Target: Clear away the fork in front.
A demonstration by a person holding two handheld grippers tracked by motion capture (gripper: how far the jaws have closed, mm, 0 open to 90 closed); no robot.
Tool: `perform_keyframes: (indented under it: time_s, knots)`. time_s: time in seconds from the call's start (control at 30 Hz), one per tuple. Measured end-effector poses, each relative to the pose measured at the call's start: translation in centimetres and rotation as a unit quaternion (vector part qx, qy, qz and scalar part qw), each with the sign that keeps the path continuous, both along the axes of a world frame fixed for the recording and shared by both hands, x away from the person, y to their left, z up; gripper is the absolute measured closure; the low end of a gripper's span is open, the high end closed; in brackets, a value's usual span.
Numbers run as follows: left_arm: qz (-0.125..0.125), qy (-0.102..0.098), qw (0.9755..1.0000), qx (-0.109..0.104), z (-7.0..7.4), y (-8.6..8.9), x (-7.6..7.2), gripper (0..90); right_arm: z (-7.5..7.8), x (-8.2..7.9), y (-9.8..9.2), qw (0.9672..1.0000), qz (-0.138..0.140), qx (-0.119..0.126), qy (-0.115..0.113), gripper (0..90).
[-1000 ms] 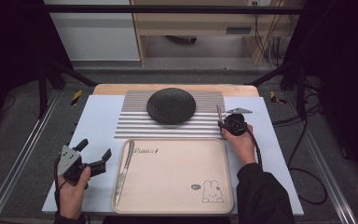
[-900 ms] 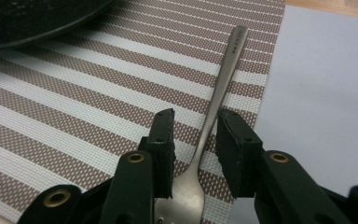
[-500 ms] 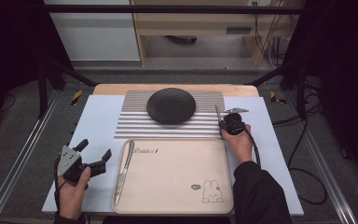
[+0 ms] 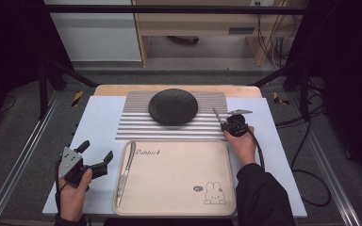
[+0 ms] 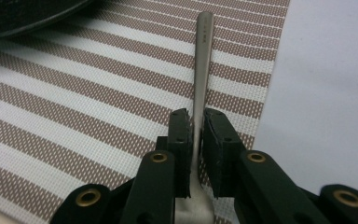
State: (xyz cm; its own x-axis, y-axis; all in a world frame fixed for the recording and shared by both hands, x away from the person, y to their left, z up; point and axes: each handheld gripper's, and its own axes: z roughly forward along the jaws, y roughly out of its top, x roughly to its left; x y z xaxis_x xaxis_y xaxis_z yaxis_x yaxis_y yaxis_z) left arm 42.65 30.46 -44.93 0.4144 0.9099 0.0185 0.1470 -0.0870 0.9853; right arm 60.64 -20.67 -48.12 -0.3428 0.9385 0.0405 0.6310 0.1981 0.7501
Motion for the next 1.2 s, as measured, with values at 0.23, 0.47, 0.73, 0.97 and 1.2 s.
perform_keyframes:
  time_s: [0.23, 0.47, 0.73, 0.97, 1.2]
  knots:
    - [-0.001, 0.004, 1.0, 0.0, -0.1, -0.1, 0.1, 3.8, -0.3, 0.2, 0.4, 0.9998, -0.014, 0.006, -0.01, 84.8]
    - [0.001, 0.002, 1.0, -0.002, 0.0, 0.1, 0.0, 3.9, -0.2, 0.1, 0.4, 0.9999, -0.008, -0.004, -0.013, 85.6]
    - [0.002, 0.001, 1.0, -0.003, 0.0, 0.1, 0.0, 4.0, 0.1, -0.3, 0.5, 0.9998, 0.013, -0.015, -0.008, 85.8]
    - [0.003, 0.001, 1.0, -0.003, 0.0, 0.2, 0.0, 4.1, 0.7, -0.5, 0.4, 0.9996, 0.022, -0.01, -0.013, 85.8]
    - [0.003, 0.001, 1.0, -0.002, 0.0, 0.2, 0.0, 4.2, 1.0, -0.7, 0.3, 0.9995, 0.028, -0.005, -0.015, 85.9]
